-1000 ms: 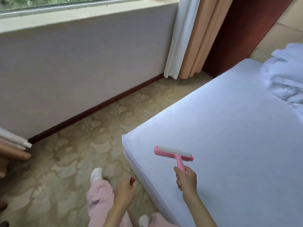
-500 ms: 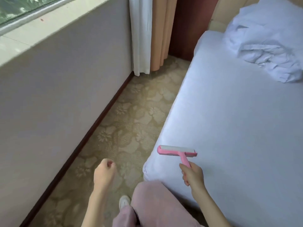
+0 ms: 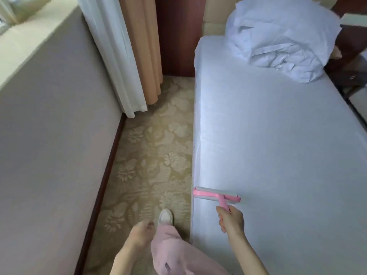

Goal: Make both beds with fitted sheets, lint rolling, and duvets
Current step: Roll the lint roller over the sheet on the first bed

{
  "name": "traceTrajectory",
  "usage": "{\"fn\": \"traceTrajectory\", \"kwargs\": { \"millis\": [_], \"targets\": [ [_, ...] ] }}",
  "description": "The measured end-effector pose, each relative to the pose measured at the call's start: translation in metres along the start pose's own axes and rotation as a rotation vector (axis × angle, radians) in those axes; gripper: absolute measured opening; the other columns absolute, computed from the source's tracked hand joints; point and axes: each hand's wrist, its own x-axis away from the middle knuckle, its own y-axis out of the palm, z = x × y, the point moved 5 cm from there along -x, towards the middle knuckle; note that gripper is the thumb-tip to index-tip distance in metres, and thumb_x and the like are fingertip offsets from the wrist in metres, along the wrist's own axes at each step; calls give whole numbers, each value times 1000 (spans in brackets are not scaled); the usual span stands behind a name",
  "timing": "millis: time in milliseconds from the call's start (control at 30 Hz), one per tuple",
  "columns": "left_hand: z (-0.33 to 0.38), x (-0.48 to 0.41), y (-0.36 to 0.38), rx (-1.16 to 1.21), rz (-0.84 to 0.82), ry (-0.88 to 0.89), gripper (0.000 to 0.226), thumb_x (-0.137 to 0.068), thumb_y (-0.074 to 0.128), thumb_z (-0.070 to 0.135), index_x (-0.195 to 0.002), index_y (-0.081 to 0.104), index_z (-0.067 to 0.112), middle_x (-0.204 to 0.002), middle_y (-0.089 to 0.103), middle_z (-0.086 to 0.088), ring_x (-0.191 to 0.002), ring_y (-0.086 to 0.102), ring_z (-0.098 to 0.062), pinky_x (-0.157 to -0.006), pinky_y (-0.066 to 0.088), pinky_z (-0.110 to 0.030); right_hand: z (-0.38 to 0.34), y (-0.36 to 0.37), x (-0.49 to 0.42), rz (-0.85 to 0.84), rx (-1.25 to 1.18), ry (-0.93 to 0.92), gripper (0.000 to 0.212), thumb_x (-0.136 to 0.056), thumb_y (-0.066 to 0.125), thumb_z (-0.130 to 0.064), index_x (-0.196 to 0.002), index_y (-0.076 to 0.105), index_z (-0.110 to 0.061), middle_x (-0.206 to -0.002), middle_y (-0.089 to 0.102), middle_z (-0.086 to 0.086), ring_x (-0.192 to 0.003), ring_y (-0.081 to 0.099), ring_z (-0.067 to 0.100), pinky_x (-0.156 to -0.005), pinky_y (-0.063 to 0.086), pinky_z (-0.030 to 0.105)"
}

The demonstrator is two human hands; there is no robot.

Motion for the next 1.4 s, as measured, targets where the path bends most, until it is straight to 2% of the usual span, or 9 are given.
{"fn": "traceTrajectory", "kwargs": {
  "millis": [100, 267, 433, 533, 667, 800, 1133, 1267, 1400],
  "targets": [
    [54, -51, -94, 24, 263, 17, 18, -94, 47, 19, -102, 61, 10, -105, 64, -7, -103, 58, -27, -82, 42, -29, -74, 14, -19, -10, -87, -112, 22, -84, 56, -8, -67, 42, -13, -57, 38, 0, -47, 31, 16, -43, 26, 23],
    [169, -114, -169, 54, 309, 216, 15, -94, 48, 17, -99, 59, 9, -95, 62, -8, -94, 58, -29, -74, 40, -31, -147, 21, -47, 60, -170, -169, 17, -85, 58, -12, -72, 47, -12, -59, 39, 1, -48, 33, 16, -43, 28, 24],
    [219, -160, -133, -6, 51, 296, 2, -89, 58, 17, -88, 59, 16, -82, 62, -3, -87, 63, -29, -77, 47, -34, -137, 28, -74, 216, -234, 31, 23, -81, 62, -11, -62, 48, -14, -47, 43, -5, -42, 36, 15, -44, 28, 22],
    [247, -195, -123, -237, -89, 383, 3, -86, 61, 31, -86, 58, 32, -88, 55, 10, -86, 56, -10, -72, 38, -6, -144, 33, -104, 319, -317, 106, 13, -81, 65, -12, -69, 61, -9, -43, 48, -3, -38, 40, 15, -43, 30, 21],
    [302, -275, -140, -291, -244, 395, 31, -88, 57, 31, -70, 60, 56, -83, 61, 19, -92, 60, -4, -70, 38, -4, -179, 43, -150, 501, -496, 158, 9, -83, 70, -11, -78, 65, -6, -43, 49, 5, -31, 38, 16, -33, 28, 17],
    [394, -357, -188, -307, -126, 502, 32, -78, 67, 8, -60, 55, 31, -68, 63, 13, -74, 61, -10, -62, 41, -5, -220, 66, -189, 664, -553, 259, 14, -75, 79, -25, -77, 69, -15, -42, 54, 6, -36, 46, 15, -45, 37, 24],
    [570, -478, -125, -725, -335, 902, 32, -92, 53, 8, -77, 48, 37, -91, 62, 12, -79, 59, -5, -65, 40, -16, -269, 88, -278, 833, -664, 244, 29, -88, 65, -30, -81, 58, -4, -42, 55, 7, -36, 50, 16, -41, 37, 18],
    [586, -501, -71, -830, -438, 947, 35, -91, 52, 10, -77, 50, 42, -93, 63, 15, -80, 61, -1, -72, 48, -25, -249, 72, -309, 958, -642, 273, 73, -60, 52, -83, -75, 61, -12, -50, 61, 1, -35, 50, 13, -41, 38, 15],
    [593, -517, -22, -923, -503, 971, 56, -89, 53, 12, -90, 40, 67, -88, 60, 20, -74, 61, 0, -70, 46, -25, -215, 51, -340, 1062, -527, 359, 6, -84, 63, -38, -84, 58, -35, -53, 64, -13, -33, 51, 7, -40, 43, 17]
  ]
}}
